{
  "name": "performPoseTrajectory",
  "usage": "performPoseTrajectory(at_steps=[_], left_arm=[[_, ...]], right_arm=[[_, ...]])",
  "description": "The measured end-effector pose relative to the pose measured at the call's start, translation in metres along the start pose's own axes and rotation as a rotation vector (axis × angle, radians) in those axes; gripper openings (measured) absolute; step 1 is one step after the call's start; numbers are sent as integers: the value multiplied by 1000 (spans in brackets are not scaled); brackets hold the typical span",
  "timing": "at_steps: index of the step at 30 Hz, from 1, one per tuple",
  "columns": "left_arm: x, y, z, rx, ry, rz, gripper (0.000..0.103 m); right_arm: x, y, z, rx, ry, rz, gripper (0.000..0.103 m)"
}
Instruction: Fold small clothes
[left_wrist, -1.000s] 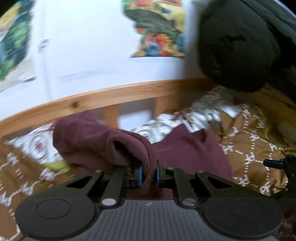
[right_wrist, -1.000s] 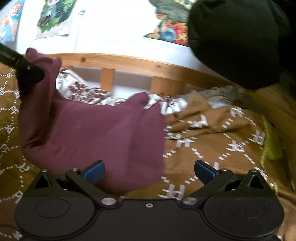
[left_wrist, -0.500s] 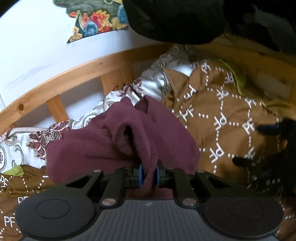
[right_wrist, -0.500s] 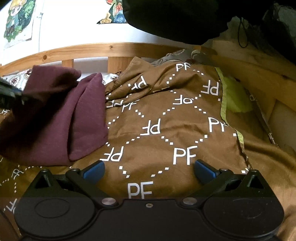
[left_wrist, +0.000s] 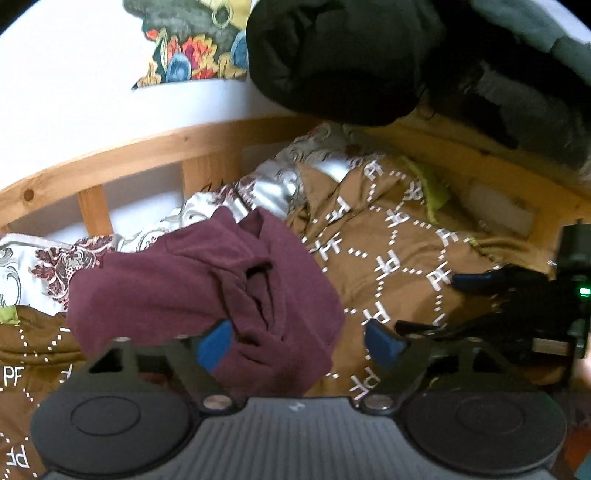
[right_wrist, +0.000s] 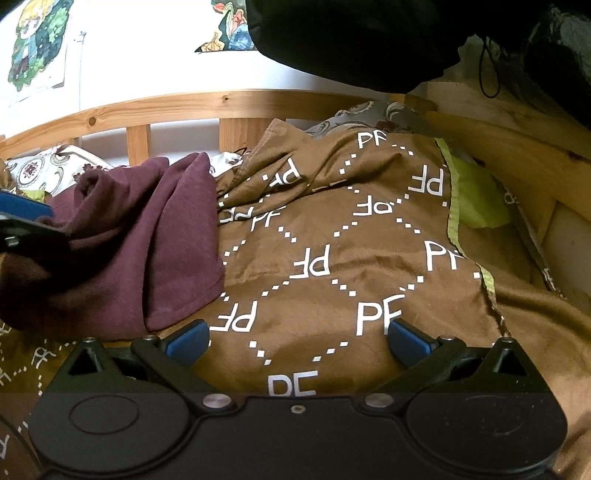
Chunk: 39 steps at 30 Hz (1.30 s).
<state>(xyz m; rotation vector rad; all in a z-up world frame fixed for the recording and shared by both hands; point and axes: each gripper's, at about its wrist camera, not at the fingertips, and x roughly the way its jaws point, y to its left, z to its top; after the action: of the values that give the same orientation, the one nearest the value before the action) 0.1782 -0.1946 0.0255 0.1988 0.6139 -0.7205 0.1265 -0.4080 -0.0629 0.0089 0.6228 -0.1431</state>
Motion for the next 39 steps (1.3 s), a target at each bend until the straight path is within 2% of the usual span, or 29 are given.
performPoseTrajectory(at_steps=[3, 7, 11, 15, 18, 22, 26, 28, 31, 35, 37, 39], left_arm=[[-14, 3, -7, 6, -40, -16, 93], [-31, 18, -23, -20, -94, 43, 102], [-33, 33, -41, -33, -93, 97, 102], [-20, 35, -46, 33, -68, 161, 98], [-12, 32, -46, 74, -56, 184, 96], [-7, 32, -51, 61, -57, 159, 96], [2, 37, -58, 55, -43, 168, 96], [7, 40, -60, 53, -36, 191, 98], [11, 48, -61, 37, -37, 196, 99], [15, 54, -62, 26, -36, 202, 99], [15, 55, -63, 30, -47, 224, 95], [14, 55, -63, 40, -67, 238, 89]], right_arm=[[1, 5, 4, 3, -1, 4, 102], [0, 11, 13, 24, -6, 19, 102], [-4, 18, 27, 33, -19, 44, 102], [-8, 21, 48, 74, -39, 112, 102], [-7, 24, 70, 133, -55, 204, 102], [0, 32, 98, 192, -41, 364, 103], [23, 47, 121, 228, 54, 548, 102], [36, 53, 131, 239, 85, 594, 102], [54, 59, 144, 257, 96, 607, 102], [89, 65, 152, 261, 136, 577, 102], [101, 62, 151, 280, 156, 570, 97], [108, 63, 149, 271, 153, 518, 87]])
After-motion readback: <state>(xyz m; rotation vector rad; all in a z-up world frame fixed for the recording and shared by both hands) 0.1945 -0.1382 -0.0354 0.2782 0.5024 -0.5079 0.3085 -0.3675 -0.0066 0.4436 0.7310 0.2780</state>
